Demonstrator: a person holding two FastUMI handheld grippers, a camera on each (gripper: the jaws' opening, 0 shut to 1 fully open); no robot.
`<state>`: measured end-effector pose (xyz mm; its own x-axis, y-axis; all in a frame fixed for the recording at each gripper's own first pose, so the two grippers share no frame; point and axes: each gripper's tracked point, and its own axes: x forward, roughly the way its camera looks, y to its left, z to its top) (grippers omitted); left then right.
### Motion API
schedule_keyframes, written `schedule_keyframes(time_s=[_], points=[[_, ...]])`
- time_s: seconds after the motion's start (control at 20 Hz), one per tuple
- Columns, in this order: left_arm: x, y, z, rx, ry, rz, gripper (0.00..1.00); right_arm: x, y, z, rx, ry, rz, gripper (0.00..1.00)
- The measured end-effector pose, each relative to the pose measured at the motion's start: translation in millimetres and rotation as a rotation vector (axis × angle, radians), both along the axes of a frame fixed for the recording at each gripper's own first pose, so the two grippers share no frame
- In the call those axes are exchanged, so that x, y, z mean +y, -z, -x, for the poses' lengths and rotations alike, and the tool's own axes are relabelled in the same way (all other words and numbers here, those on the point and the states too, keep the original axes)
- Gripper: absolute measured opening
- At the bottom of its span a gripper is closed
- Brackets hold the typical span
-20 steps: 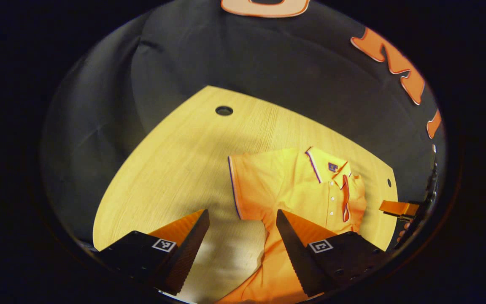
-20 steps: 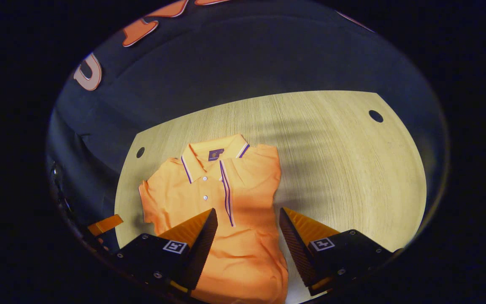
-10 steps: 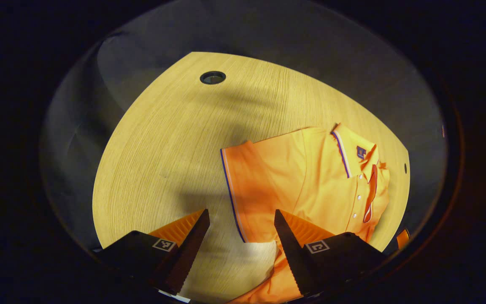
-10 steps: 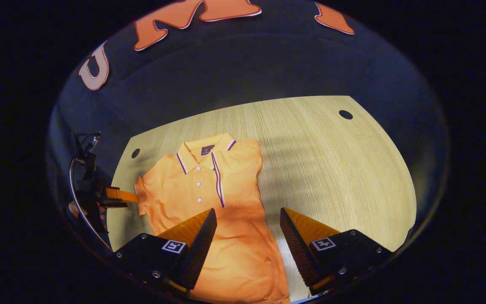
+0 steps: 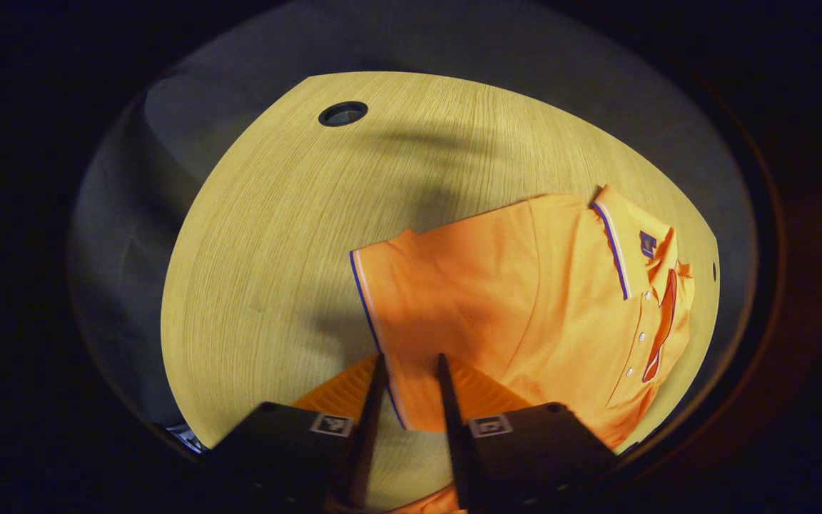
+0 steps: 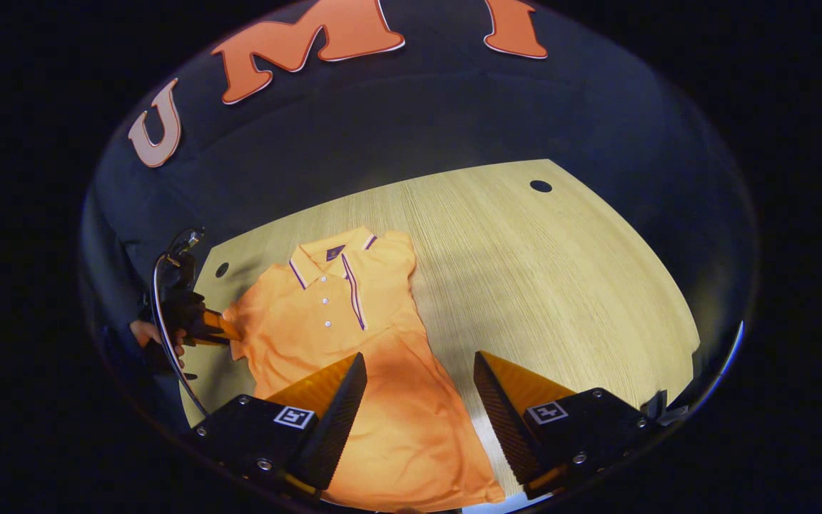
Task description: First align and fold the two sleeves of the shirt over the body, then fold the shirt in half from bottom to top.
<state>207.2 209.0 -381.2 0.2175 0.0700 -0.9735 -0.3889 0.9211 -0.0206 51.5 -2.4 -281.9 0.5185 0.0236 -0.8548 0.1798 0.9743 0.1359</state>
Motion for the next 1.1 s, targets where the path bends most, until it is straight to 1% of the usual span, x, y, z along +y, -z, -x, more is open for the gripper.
schedule_keyframes(time_s=[0.05, 0.1, 0.15, 0.2, 0.35, 0.45, 0.6, 0.7, 0.75, 0.95, 1.1], points=[[-1.6, 1.1, -1.3, -0.015, 0.016, 0.000, 0.33, -1.9, -1.5, 0.5, -0.004, 0.000, 0.001, 0.93], [-5.4, 6.4, -9.9, -0.053, 0.016, 0.026, 0.33, -3.2, -2.2, 1.9, -0.007, -0.001, -0.003, 0.93], [-5.9, 7.5, -8.3, -0.050, 0.019, 0.013, 0.29, -5.6, -2.7, 3.6, -0.008, 0.003, -0.004, 0.93], [-7.1, -0.3, -7.4, -0.073, 0.035, 0.010, 0.09, -7.5, -2.8, 4.8, -0.010, 0.005, -0.009, 0.93], [-11.8, -25.4, -18.1, -0.145, 0.096, -0.002, 0.10, -14.9, -3.8, 10.4, -0.017, 0.013, -0.017, 0.93], [-18.9, -44.1, -28.6, -0.192, 0.152, -0.034, 0.09, -21.3, -2.8, 14.0, -0.017, 0.020, -0.017, 0.92], [-45.3, -68.0, -44.2, -0.252, 0.233, -0.049, 0.09, -30.2, -3.5, 16.8, -0.023, 0.047, -0.028, 0.93], [-67.6, -77.3, -51.6, -0.269, 0.270, -0.037, 0.09, -36.4, -2.4, 21.2, -0.021, 0.064, -0.034, 0.92], [-88.0, -81.9, -58.3, -0.278, 0.300, -0.025, 0.09, -42.6, -2.5, 24.9, -0.024, 0.079, -0.035, 0.92], [-136.5, -78.4, -73.0, -0.279, 0.373, 0.004, 0.09, -54.0, -2.8, 33.2, -0.024, 0.115, -0.031, 0.92], [-167.1, -61.6, -79.7, -0.253, 0.411, 0.042, 0.09, -56.3, -2.1, 40.7, -0.021, 0.134, -0.031, 0.93]])
